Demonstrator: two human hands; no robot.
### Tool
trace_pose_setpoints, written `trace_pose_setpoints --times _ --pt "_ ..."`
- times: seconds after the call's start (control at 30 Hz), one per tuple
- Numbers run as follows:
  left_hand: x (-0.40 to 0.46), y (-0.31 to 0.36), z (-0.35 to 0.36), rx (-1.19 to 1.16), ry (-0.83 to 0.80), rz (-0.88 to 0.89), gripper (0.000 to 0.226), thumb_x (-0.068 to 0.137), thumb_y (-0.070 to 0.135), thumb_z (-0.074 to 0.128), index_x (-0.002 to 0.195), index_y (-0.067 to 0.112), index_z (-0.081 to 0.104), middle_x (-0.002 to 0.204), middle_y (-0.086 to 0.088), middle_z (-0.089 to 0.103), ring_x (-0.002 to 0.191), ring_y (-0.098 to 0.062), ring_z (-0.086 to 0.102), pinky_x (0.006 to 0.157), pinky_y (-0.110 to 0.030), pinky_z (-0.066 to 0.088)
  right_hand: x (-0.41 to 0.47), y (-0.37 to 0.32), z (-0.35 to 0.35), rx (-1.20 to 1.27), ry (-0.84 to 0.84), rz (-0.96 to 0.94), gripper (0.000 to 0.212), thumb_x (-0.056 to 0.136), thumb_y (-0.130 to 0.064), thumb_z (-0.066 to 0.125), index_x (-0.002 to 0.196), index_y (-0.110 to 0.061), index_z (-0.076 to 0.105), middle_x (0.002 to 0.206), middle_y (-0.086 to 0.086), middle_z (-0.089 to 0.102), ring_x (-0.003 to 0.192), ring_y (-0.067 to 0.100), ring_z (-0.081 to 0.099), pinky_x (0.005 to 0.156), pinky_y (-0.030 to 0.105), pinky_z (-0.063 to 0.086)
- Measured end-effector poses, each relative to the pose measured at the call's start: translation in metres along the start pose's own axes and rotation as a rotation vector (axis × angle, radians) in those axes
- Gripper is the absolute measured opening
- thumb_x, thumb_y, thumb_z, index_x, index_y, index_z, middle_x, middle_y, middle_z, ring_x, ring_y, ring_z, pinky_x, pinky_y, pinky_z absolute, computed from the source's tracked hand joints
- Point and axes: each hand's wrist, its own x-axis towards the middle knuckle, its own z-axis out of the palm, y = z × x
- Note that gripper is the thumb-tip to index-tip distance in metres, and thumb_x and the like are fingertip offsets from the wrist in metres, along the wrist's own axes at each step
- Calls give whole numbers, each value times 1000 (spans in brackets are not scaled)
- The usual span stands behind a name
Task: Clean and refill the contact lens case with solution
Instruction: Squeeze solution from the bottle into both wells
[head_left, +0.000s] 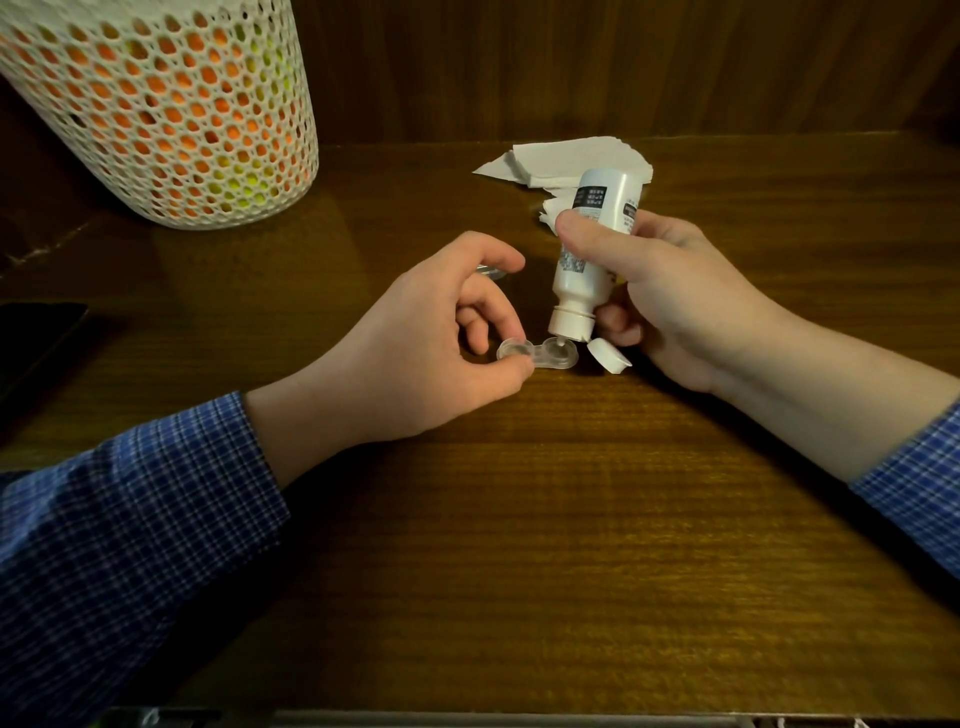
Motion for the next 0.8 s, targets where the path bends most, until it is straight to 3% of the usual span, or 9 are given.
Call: trace_pose_setpoints --times 0.53,0.8 --pt "0 0 0 -1 4 3 70 82 16 84 143 17 48 92 9 74 76 -8 67 66 -15 51 1 -3 -2 96 -12 52 29 96 -39 67 101 -12 58 61 -5 64 41 6 41 34 15 30" --pt "0 -2 1 3 3 6 69 83 18 84 142 18 48 93 8 75 77 -9 67 67 -14 51 2 -2 -5 70 -51 49 26 95 -33 70 105 -13 58 72 -1 60 44 6 41 35 15 29"
